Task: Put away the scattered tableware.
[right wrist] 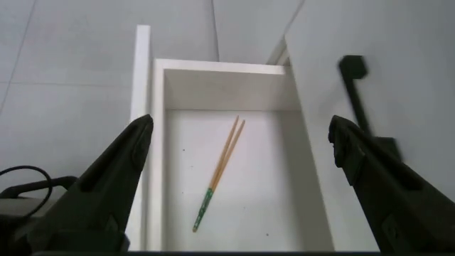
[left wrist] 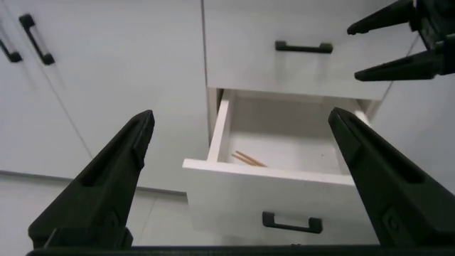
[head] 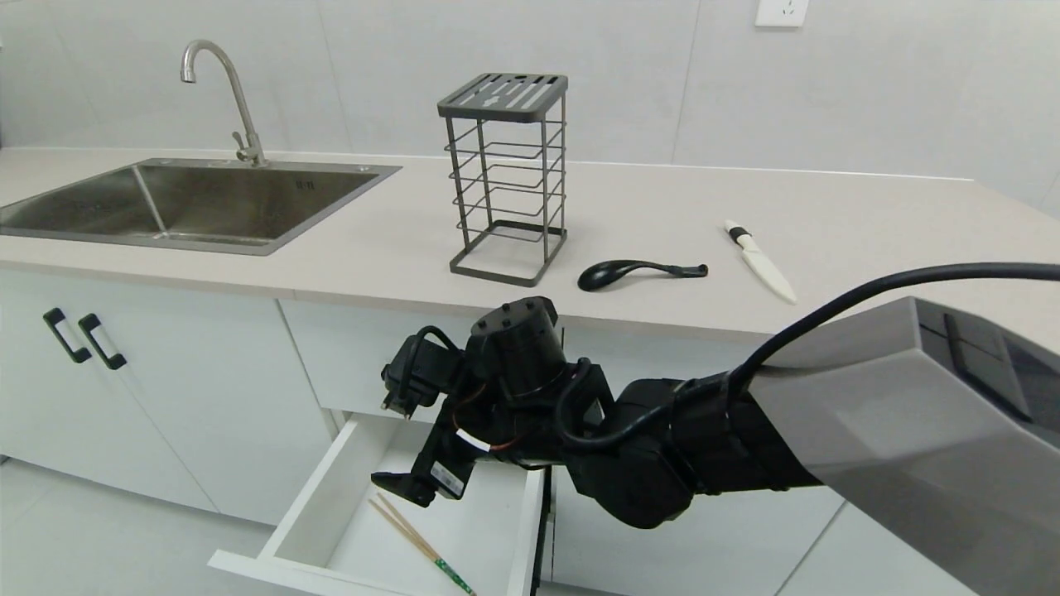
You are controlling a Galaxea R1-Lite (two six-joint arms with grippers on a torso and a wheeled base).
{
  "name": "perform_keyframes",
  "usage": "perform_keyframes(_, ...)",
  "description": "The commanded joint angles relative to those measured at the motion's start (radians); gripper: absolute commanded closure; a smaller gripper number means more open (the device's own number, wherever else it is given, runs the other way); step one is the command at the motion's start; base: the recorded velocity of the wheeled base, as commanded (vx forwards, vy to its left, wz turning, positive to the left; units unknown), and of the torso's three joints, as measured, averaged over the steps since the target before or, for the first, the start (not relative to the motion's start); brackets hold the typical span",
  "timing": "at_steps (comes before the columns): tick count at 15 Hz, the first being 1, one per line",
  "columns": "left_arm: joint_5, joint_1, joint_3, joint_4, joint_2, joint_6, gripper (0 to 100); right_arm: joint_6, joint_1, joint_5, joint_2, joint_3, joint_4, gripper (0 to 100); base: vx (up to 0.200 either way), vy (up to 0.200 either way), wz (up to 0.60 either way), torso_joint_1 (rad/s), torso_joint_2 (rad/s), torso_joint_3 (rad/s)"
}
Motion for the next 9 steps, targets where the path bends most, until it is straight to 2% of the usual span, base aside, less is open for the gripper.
perform_keyframes(1,0.0,0.0,0.0,0.0,0.001,0.0,0,0.0,0.004,0.001,0.003,0.0,0.0,0,0.0,0.0,0.0,0.237,-0.47,-0.217)
perform_keyframes(4,0.0,0.0,0.0,0.0,0.001,0.0,0,0.002,0.004,0.001,0.003,0.0,0.0,0,0.0,0.0,0.0,0.097,-0.48,-0.227)
perform_keyframes(5,0.0,0.0,0.0,0.0,0.001,0.0,0,0.009,0.004,0.001,0.003,0.0,0.0,0,0.0,0.0,0.0,0.246,-0.5,-0.217)
perform_keyframes(7,0.0,0.0,0.0,0.0,0.001,0.0,0,0.025,0.009,0.001,0.003,-0.005,0.0,0,0.0,0.0,0.0,0.432,-0.49,-0.237)
perform_keyframes(9,0.0,0.0,0.0,0.0,0.001,0.0,0,0.026,0.009,0.001,0.004,-0.008,0.001,0,0.0,0.0,0.0,0.322,-0.48,-0.239)
